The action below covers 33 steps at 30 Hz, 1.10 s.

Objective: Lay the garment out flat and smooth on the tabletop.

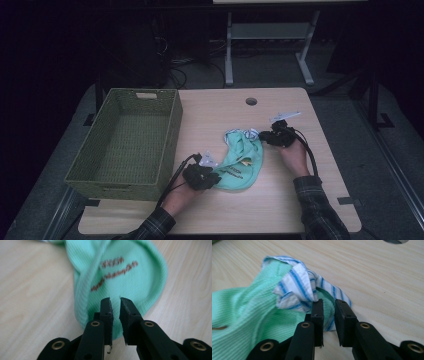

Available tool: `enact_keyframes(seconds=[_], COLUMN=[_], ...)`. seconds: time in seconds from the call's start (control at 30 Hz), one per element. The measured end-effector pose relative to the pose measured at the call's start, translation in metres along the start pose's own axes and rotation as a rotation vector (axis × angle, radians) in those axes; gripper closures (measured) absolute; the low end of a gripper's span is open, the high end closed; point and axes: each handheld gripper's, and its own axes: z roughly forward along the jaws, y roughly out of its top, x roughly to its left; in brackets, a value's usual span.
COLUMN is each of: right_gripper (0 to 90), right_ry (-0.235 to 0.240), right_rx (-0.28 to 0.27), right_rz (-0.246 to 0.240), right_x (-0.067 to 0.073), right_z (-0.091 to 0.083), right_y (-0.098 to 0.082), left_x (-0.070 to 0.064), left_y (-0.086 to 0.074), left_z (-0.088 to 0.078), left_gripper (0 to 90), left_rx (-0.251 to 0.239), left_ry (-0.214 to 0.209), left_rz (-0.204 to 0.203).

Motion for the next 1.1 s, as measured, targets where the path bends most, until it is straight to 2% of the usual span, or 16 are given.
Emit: enact_keyframes(seconds=[0.07, 0.2, 0.3, 0.43, 0.6, 0.77, 0.93, 1.1], right_gripper=[78.5, 89.6, 89.8, 89.8, 89.9, 89.9, 89.9, 89.9], right_ry=[0.010, 0.030, 0.039, 0.051, 0.070, 0.102, 0.132, 0.143], right_rx=[-0.001, -0.020, -0.003, -0.012, -0.005, 0.012, 0.034, 0.052], right_rz=[0.003, -0.007, -0.005, -0.026, -0.050, -0.064, -0.074, -0.099], right_x=[0.001, 0.008, 0.015, 0.023, 0.037, 0.053, 0.071, 0.089], right_z=[-0.005, -0.017, -0.025, -0.035, -0.047, -0.052, -0.049, -0.043], right_y=[0.000, -0.003, -0.007, -0.015, -0.027, -0.041, -0.054, -0.063], left_x=[0.001, 0.005, 0.009, 0.016, 0.025, 0.030, 0.026, 0.025], left_y=[0.003, 0.008, 0.012, 0.016, 0.019, 0.019, 0.018, 0.015], left_z=[-0.005, -0.009, -0.010, -0.009, -0.002, 0.005, 0.013, 0.020], left_gripper=[78.1, 78.0, 80.5, 89.2, 89.6, 89.5, 89.4, 89.3], left_rx=[-0.027, -0.050, -0.058, -0.067, -0.040, -0.020, -0.003, 0.020], left_ry=[0.000, 0.011, 0.024, 0.032, 0.058, 0.050, 0.037, 0.031], left_rz=[-0.005, -0.018, -0.020, -0.041, -0.043, -0.049, -0.038, -0.026])
